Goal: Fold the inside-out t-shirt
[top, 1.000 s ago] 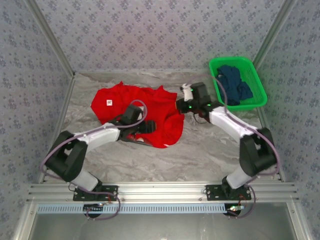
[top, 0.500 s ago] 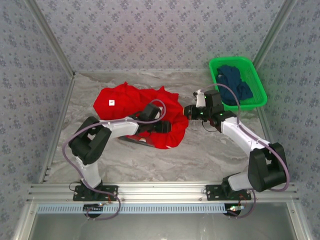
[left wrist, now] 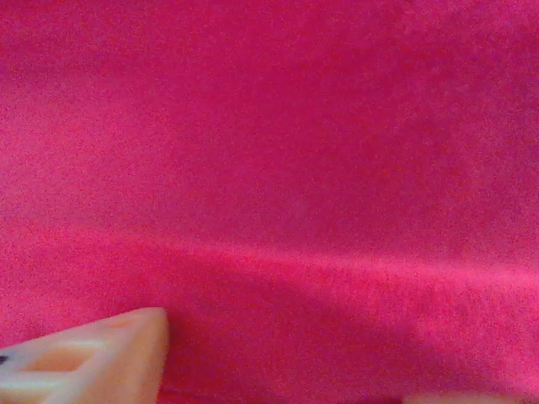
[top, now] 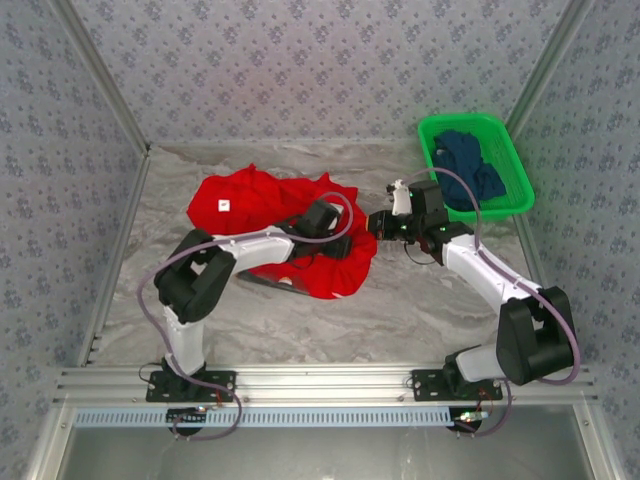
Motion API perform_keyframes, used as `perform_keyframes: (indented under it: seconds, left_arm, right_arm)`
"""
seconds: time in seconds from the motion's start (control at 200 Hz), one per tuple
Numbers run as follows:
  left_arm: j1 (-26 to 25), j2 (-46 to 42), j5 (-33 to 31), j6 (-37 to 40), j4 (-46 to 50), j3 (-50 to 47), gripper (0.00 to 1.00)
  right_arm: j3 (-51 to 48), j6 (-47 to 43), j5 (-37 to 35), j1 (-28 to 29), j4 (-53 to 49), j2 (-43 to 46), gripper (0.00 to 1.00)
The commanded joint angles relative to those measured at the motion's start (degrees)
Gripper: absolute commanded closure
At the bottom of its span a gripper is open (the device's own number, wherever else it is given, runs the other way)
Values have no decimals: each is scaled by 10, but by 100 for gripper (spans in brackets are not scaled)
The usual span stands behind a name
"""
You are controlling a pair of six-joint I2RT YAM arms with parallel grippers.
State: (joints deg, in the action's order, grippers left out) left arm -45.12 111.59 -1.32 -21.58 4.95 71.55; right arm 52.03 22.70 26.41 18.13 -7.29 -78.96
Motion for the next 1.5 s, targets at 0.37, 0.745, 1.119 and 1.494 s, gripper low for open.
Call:
perform_keyframes:
  seconds: [0.37,0.745,1.119,1.494]
  left_arm:
    - [27,-243,202,-35,-181,-181,100]
    - [29,-255,226,-69,-174,-203,100]
    - [28,-263,231,-59,-163,-202,100]
    - [28,-269,231,-48,-152,-200,100]
  right_arm:
    - [125,-104,-335,44,-189,-92,70]
    - [-90,29,-231,155,-96,122,29]
    - [-95,16,-276,159,3,16,19]
    - [-97,3,-258,130,56,-35,24]
